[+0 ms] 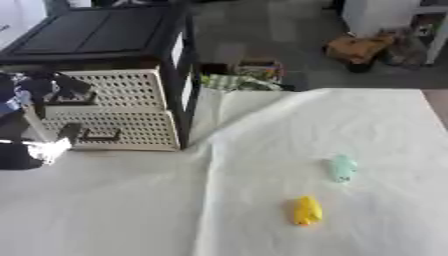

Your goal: Pick up objects from table and place into drawer.

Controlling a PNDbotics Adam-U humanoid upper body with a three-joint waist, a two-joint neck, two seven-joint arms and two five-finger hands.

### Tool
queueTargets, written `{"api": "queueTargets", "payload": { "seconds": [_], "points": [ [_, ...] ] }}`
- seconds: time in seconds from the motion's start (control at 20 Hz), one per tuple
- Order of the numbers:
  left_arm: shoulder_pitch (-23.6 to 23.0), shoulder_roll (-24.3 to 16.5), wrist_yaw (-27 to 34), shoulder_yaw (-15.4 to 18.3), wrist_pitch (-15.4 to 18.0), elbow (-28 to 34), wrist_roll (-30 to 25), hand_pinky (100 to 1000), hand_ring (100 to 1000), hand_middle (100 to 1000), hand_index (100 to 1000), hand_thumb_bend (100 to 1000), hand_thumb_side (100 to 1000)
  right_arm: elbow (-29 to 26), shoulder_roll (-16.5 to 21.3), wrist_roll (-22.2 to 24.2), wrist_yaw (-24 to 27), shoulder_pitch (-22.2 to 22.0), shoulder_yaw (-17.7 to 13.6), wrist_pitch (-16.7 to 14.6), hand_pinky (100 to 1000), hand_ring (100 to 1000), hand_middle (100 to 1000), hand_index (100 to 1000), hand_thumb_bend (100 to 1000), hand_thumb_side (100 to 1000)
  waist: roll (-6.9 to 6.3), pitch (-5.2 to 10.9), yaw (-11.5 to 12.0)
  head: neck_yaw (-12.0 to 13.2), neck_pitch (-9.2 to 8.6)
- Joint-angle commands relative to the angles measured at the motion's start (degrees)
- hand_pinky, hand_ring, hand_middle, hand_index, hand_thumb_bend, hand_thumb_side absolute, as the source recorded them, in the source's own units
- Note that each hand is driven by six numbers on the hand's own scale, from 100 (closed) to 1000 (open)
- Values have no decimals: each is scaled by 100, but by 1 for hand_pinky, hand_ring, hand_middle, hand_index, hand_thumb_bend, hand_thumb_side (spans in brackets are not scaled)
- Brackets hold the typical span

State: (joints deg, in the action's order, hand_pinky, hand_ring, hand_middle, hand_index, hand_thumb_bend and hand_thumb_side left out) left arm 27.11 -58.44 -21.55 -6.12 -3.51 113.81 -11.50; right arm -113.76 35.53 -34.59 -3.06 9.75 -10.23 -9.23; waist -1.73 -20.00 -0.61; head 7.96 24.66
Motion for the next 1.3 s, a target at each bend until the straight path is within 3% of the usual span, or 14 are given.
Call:
{"api": "queueTargets", "payload": {
  "seconds": [0.05,0.3,0.65,0.9,1.2,1.3],
  "points": [
    [-3,-83,155,223,165,79,266,380,666,712,880,105,408,-83,81,-15,60,-13,-91,21,563,601,318,686,350,791,23,166,17,-16,59],
    [-3,167,458,559,521,79,682,317,584,645,831,100,273,-83,58,-31,80,-67,-116,24,563,601,321,686,346,793,62,235,48,-66,107],
    [-77,858,1064,783,1134,79,1300,256,496,568,781,100,265,-83,26,-64,86,-113,-141,2,564,602,323,685,344,797,143,280,81,-141,169],
    [-236,1401,1521,721,1592,79,1757,230,463,534,756,100,374,-83,-4,-91,87,-134,-154,-18,564,602,325,685,341,799,196,296,84,-166,201],
    [-369,2150,2074,266,2144,79,2310,271,475,537,752,100,571,-83,-9,-77,128,-112,-144,-38,565,601,330,686,341,805,239,335,91,-181,230],
    [-497,2330,2773,132,2694,79,2423,294,487,548,759,100,611,-83,-15,-54,149,-100,-138,-45,565,601,332,688,341,815,242,350,86,-189,254]
  ]
}}
